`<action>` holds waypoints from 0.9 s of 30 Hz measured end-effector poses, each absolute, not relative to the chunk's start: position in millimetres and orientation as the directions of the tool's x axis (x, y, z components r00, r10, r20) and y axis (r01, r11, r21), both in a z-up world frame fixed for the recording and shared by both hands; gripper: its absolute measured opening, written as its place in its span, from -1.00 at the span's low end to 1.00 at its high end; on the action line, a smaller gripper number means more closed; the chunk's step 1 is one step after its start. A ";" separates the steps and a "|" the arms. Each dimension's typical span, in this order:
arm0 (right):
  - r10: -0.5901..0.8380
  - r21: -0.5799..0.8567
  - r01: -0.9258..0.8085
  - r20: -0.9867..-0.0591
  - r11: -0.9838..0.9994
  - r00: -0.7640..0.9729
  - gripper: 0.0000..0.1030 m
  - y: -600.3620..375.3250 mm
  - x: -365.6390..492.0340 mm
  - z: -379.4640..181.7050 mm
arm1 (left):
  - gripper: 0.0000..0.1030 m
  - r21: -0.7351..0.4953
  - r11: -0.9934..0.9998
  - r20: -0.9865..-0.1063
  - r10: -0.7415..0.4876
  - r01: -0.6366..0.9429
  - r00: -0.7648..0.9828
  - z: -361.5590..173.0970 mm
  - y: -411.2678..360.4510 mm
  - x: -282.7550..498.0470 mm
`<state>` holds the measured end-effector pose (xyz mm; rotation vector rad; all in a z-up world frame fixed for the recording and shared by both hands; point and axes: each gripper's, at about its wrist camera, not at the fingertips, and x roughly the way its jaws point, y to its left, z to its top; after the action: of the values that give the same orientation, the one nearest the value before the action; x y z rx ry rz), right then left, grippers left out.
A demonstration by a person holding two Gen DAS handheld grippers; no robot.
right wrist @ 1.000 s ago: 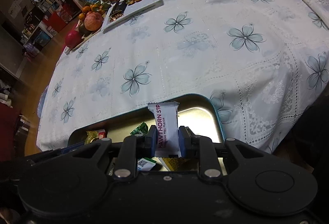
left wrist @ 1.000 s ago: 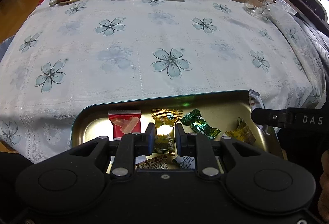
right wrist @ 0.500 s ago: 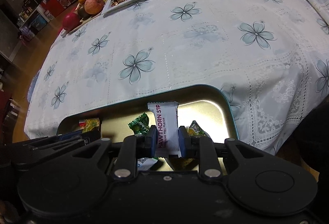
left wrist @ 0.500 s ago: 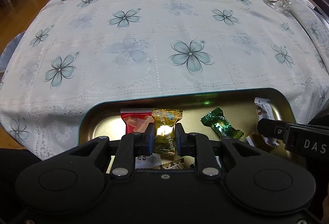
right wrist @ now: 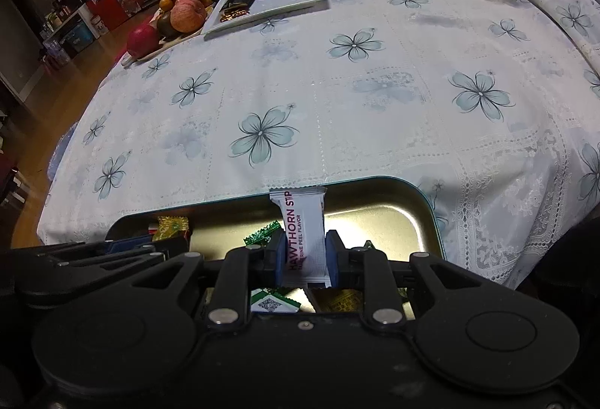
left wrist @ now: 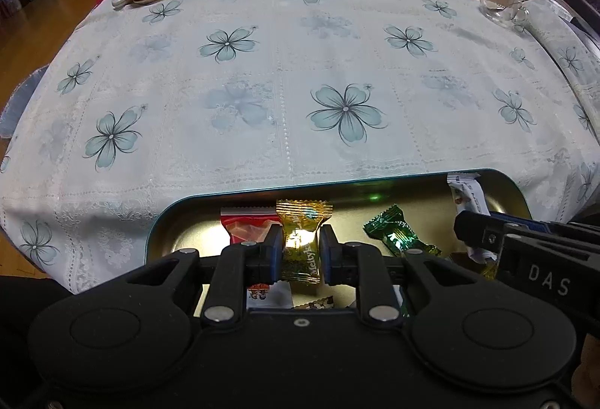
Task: Organize snacks
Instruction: 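Open the right tool to drop the Hawthorn packet while the left tool releases the gold candy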
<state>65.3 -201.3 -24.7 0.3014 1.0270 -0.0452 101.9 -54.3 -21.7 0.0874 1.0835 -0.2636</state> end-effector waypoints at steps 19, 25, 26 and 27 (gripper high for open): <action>0.086 0.199 0.156 -0.839 0.968 0.537 -0.42 -195.8 61.9 -20.0 | -0.35 -0.061 0.970 -0.887 -0.162 0.237 0.432 -21.4 -47.7 101.4; 0.056 0.175 0.170 -0.837 0.970 0.544 -0.39 -199.4 53.9 -16.8 | -0.35 -0.037 0.973 -0.886 -0.137 0.228 0.442 -19.1 -42.2 94.5; 0.051 0.172 0.174 -0.837 0.970 0.544 -0.39 -200.3 52.2 -16.3 | -0.35 -0.029 0.974 -0.886 -0.130 0.226 0.445 -18.6 -41.5 92.9; 0.047 0.169 0.177 -0.837 0.970 0.544 -0.39 -201.3 50.2 -15.7 | -0.35 -0.025 0.974 -0.885 -0.127 0.225 0.448 -18.0 -40.5 91.1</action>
<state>50.2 -201.3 -15.7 0.2458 0.9947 -0.0785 91.1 -40.5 -18.0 0.1008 1.0849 -0.2182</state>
